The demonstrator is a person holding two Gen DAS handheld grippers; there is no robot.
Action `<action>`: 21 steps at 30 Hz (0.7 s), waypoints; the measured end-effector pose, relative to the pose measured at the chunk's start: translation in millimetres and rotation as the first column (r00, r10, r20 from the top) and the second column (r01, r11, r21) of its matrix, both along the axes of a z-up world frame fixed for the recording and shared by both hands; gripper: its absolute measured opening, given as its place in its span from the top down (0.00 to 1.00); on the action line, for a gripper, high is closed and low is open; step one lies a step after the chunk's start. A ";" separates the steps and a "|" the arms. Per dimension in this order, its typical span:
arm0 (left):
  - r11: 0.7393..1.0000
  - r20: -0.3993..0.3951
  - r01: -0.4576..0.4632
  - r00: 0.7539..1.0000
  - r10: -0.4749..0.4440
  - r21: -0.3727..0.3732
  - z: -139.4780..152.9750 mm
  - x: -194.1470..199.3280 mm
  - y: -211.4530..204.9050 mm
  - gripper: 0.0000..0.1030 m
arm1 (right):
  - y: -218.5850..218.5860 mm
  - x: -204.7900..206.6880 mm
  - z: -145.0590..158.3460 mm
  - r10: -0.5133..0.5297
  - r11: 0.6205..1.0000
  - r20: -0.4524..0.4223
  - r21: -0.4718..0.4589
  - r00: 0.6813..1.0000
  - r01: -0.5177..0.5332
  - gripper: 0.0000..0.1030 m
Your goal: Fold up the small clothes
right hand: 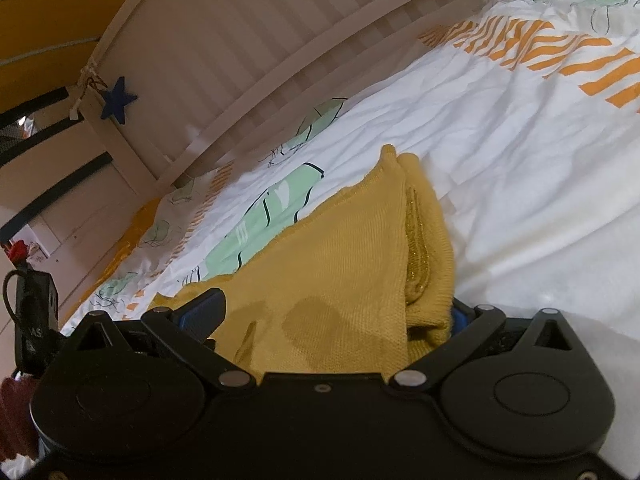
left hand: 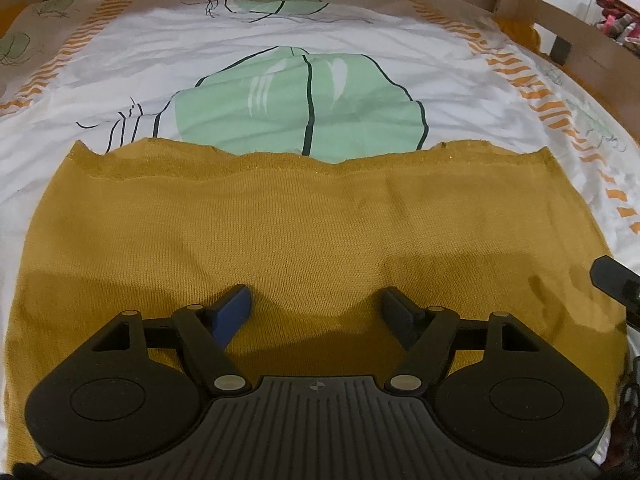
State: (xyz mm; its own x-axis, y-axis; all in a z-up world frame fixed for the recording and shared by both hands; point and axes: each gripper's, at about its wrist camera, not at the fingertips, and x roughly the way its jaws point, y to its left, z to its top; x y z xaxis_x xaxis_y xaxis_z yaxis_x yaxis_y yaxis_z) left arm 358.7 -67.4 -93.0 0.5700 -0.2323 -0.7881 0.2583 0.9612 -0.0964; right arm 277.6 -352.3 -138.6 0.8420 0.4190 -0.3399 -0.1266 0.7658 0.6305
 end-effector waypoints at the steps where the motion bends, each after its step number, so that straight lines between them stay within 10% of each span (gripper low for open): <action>1: 1.000 0.003 0.000 1.000 0.000 -0.002 -0.1 -0.4 0.4 0.30 | 0.2 0.1 0.2 0.000 1.000 -0.002 -0.001 1.000 0.000 0.00; 21: 0.999 0.054 0.032 0.998 -0.031 -0.020 26.2 -73.6 30.8 0.32 | -4.2 8.1 6.1 0.020 0.999 -0.072 0.031 0.997 -0.017 0.00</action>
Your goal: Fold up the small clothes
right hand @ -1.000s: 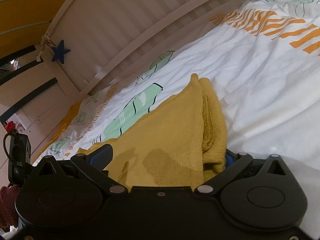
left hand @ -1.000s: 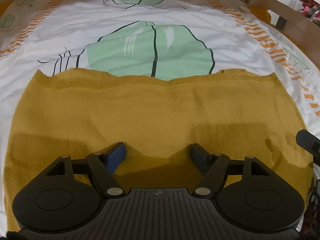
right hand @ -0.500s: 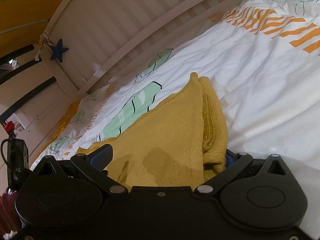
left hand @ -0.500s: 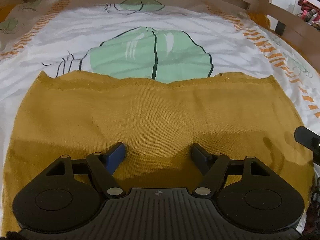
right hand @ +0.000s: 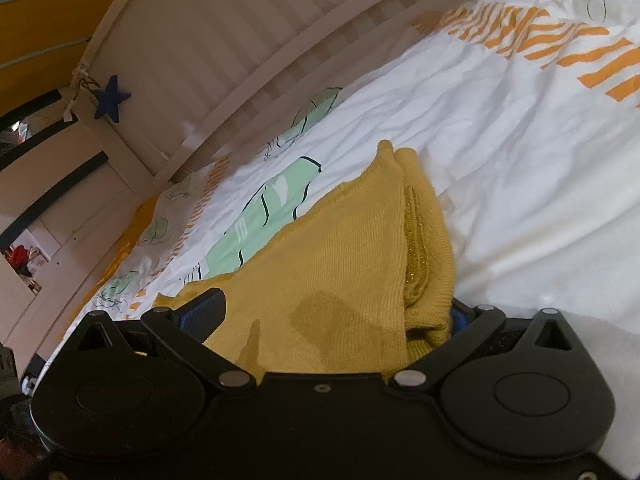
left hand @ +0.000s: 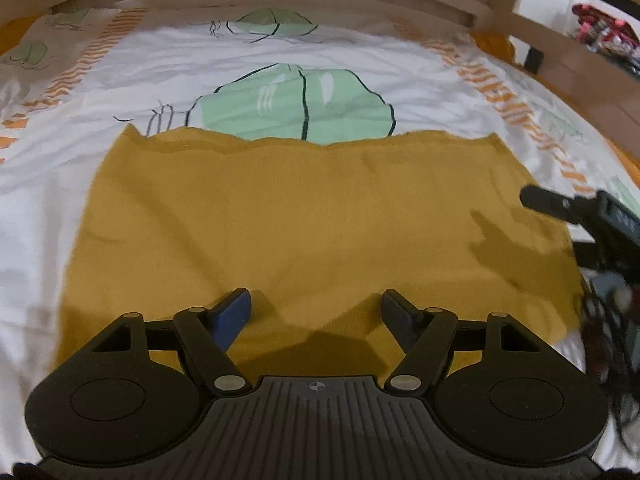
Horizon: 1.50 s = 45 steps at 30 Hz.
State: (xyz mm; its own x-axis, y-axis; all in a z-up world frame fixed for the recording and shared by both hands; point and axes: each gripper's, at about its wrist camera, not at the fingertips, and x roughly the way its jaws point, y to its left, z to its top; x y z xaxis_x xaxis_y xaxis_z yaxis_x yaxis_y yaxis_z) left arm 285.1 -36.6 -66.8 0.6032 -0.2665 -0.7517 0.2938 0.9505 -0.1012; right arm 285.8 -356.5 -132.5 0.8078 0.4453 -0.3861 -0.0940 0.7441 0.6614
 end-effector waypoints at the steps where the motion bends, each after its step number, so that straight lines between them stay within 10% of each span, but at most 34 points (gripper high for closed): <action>1: 1.000 -0.002 -0.002 1.000 0.002 0.005 5.4 -1.5 7.1 0.32 | -1.4 2.0 1.1 0.008 1.000 -0.015 0.007 1.000 -0.007 0.00; 14: 0.978 0.018 -0.204 0.979 0.204 -0.041 35.7 23.7 90.9 0.32 | -4.2 34.6 15.7 0.111 0.994 -0.202 0.016 0.973 -0.110 0.02; 16: 0.978 0.027 -0.204 0.978 0.205 -0.047 40.0 28.7 92.9 0.32 | -2.8 37.9 17.9 0.108 0.994 -0.220 -0.008 0.969 -0.113 0.12; 20: 0.979 0.064 -0.203 0.977 0.203 -0.008 44.1 32.2 95.7 0.32 | -4.8 41.9 16.3 0.095 0.994 -0.268 -0.030 0.959 -0.107 0.70; 45: 0.948 -0.086 -0.307 0.950 0.300 -0.086 59.5 56.0 175.6 0.32 | 187.2 62.7 94.9 0.273 0.962 -0.119 0.013 0.955 -0.273 0.76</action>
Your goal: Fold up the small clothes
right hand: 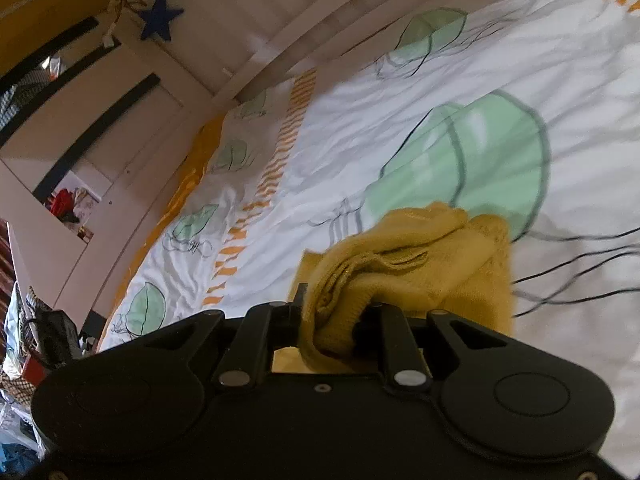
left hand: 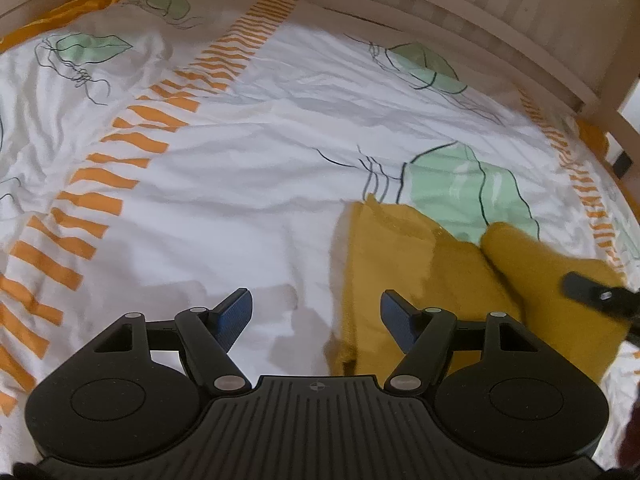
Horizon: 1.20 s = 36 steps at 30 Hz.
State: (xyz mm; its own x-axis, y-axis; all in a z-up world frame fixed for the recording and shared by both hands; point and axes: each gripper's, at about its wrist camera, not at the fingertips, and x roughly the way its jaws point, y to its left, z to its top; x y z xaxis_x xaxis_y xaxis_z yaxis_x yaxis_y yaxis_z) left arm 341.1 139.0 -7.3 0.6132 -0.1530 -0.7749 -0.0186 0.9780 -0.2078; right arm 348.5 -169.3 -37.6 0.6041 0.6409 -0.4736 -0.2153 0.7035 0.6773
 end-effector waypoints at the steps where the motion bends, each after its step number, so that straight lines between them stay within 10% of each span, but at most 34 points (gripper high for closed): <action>1: 1.000 0.000 -0.005 1.000 0.005 -0.005 0.3 0.7 3.0 0.32 | 7.4 0.9 -3.4 0.001 1.000 -0.002 -0.006 1.000 -0.001 0.76; 21: 0.997 -0.029 -0.039 0.999 0.037 -0.060 -2.6 2.3 18.4 0.32 | 111.9 -5.6 -33.0 0.054 0.944 0.064 -0.327 0.996 -0.030 0.73; 27: 0.995 -0.011 -0.061 0.998 0.060 -0.084 2.5 -0.4 22.9 0.32 | 127.4 -12.3 -31.1 0.093 0.955 0.115 -0.292 0.989 -0.056 0.39; 36: 0.990 0.019 -0.085 0.996 0.088 -0.113 12.7 -3.4 29.4 0.32 | 134.9 -20.9 -37.1 0.197 0.968 0.179 -0.192 0.964 -0.162 0.34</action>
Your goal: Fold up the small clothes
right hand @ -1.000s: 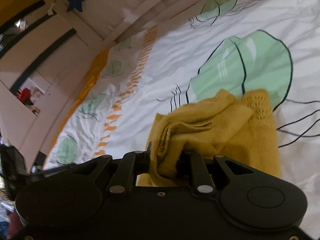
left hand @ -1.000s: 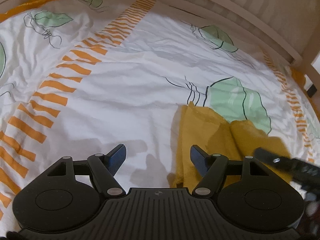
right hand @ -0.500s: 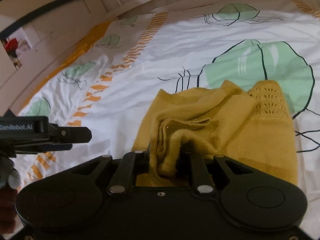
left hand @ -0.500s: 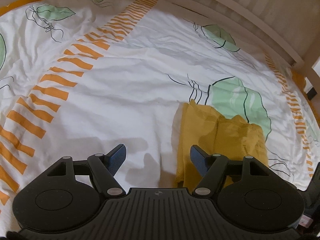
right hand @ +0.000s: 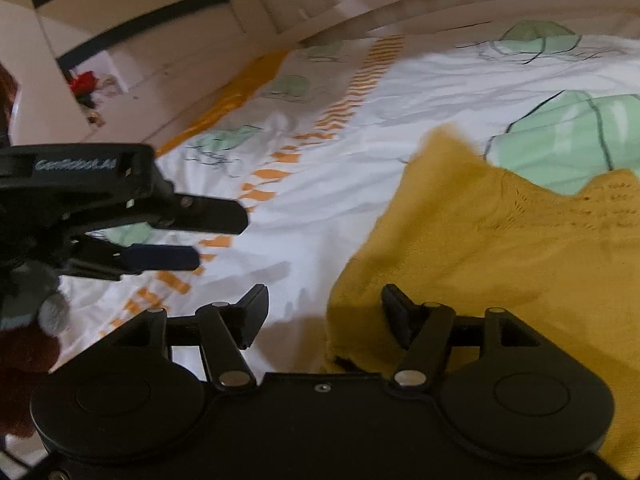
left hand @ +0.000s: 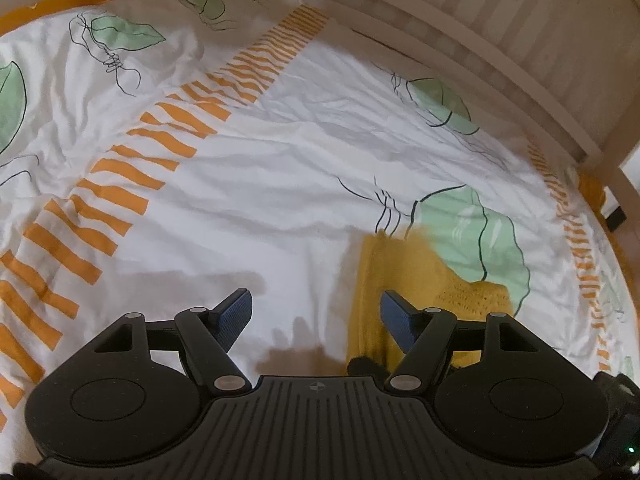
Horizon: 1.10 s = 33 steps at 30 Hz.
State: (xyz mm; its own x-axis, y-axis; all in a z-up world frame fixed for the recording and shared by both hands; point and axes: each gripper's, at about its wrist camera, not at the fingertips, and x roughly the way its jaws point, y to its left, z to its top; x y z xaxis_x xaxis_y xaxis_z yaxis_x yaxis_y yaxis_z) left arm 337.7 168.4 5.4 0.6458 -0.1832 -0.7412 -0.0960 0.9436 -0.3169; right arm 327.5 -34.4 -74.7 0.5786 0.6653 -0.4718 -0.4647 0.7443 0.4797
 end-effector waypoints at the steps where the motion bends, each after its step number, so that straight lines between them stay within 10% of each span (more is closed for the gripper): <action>1: 1.000 -0.002 0.000 1.000 0.000 0.001 -0.5 0.5 0.1 0.32 | -0.1 -2.2 0.5 0.014 1.000 0.008 0.017 1.000 -0.014 0.34; 12: 1.000 -0.020 0.015 1.000 -0.015 0.008 -5.0 1.2 2.2 0.32 | -46.6 -23.3 14.0 -0.058 0.987 0.032 0.153 0.998 0.053 0.28; 26: 0.996 -0.038 0.076 0.996 -0.075 0.036 -11.0 -4.0 -11.2 0.32 | -1.8 -58.5 -21.1 0.153 0.986 -0.073 0.081 0.986 -0.147 0.23; 33: 0.995 -0.026 0.101 0.994 -0.102 -0.013 -17.0 -8.7 -15.4 0.32 | -37.0 -59.9 -10.8 0.080 0.988 -0.064 0.135 0.995 -0.071 0.11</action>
State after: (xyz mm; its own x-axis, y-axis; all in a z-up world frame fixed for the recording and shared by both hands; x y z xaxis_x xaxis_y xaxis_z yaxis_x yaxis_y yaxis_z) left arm 329.0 153.0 -11.6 0.6032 -0.2558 -0.7554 -0.0084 0.9451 -0.3268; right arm 267.7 -71.4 -85.4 0.4931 0.7651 -0.4141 -0.4796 0.6362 0.6044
